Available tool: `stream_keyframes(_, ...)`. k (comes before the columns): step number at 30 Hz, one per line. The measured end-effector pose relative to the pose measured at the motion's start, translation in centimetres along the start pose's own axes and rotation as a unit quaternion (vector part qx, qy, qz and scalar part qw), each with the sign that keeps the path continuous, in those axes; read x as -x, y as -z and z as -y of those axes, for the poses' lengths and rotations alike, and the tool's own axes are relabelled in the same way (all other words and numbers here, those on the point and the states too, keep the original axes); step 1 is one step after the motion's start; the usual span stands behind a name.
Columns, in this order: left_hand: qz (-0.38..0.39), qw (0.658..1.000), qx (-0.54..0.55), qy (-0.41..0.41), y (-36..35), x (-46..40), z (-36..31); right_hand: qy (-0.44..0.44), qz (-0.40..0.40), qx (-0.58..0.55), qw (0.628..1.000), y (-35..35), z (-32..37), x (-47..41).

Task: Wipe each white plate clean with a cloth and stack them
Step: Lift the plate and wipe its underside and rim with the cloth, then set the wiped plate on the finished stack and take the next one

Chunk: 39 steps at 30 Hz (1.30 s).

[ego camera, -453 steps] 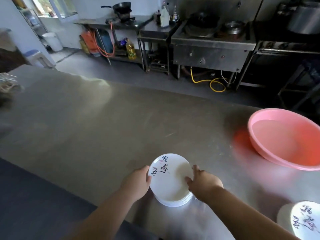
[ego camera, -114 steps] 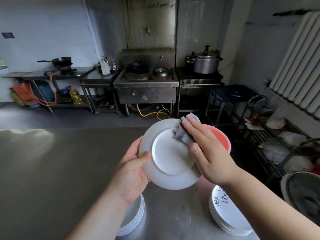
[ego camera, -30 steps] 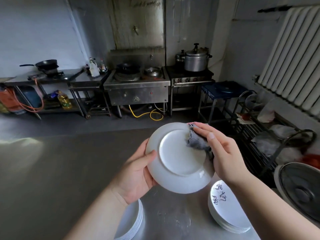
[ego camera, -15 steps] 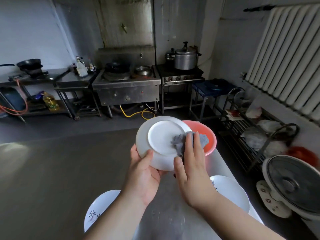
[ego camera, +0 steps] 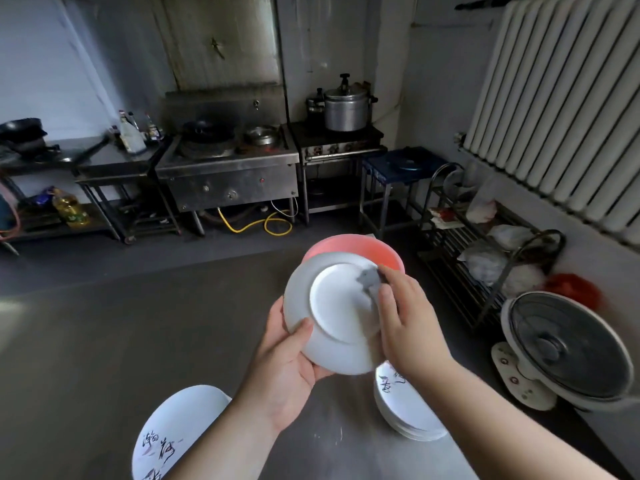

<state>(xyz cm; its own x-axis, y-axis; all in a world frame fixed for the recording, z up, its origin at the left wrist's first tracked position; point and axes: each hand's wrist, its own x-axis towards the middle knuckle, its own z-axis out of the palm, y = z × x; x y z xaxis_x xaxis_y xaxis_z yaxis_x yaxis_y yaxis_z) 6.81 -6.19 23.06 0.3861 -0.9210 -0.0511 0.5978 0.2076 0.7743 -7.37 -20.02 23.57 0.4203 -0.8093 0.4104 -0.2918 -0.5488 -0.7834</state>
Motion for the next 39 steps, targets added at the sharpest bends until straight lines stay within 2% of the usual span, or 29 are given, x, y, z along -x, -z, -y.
stream_keyframes(2, 0.012, 0.999, -0.035, 0.03, -0.1, -0.2, 0.3, -0.049, 0.037, 0.046, 0.997, 2.8, -1.7, -1.5)
stream_keyframes(4, 0.018, 0.996, -0.07, 0.06, -0.2, -0.5, 0.7, -0.077, 0.11, 0.092, 0.987, 5.2, -3.6, -1.9)
stream_keyframes(8, 0.015, 0.985, -0.117, 0.127, -0.9, -1.7, 2.5, -0.092, 0.255, 0.217, 0.938, 8.6, -8.3, -1.6)
stream_keyframes(13, 0.015, 0.958, -0.196, 0.209, -1.8, -3.6, 7.2, -0.285, 0.386, 0.115, 0.87, 11.6, -13.7, -0.4)
stream_keyframes(16, -0.011, 0.947, -0.252, 0.2, -3.1, -4.9, 10.7, -0.391, 0.359, 0.076, 0.844, 12.8, -16.2, -0.2)
stream_keyframes(18, -0.054, 0.946, -0.267, 0.178, -4.9, -5.8, 12.3, -0.462, 0.333, -0.024, 0.821, 13.3, -18.1, -0.5)
stream_keyframes(20, -0.103, 0.943, -0.263, 0.178, -5.7, -6.6, 13.5, -0.484, 0.328, -0.119, 0.803, 13.7, -19.6, -0.8)
stream_keyframes(22, -0.099, 0.941, -0.238, 0.22, -6.0, -7.2, 14.5, -0.457, 0.321, -0.158, 0.814, 13.8, -20.6, -0.8)
stream_keyframes(24, -0.11, 0.93, -0.254, 0.241, -5.3, -7.7, 15.7, -0.4, 0.298, -0.132, 0.857, 13.6, -21.5, -0.6)
stream_keyframes(26, -0.126, 0.891, -0.353, 0.256, -5.3, -7.8, 16.5, -0.358, 0.286, -0.095, 0.884, 13.1, -22.4, -0.4)
stream_keyframes(30, -0.096, 0.767, -0.575, 0.269, -4.1, -7.9, 18.4, -0.323, 0.342, -0.012, 0.883, 12.0, -23.7, -0.1)
stream_keyframes(34, -0.125, 0.695, -0.656, 0.267, -2.7, -7.9, 20.2, -0.258, 0.411, 0.08, 0.871, 10.9, -24.8, -0.1)
stream_keyframes(39, -0.145, 0.597, -0.747, 0.253, -2.2, -7.9, 21.9, -0.214, 0.441, 0.15, 0.859, 10.0, -25.2, -0.7)
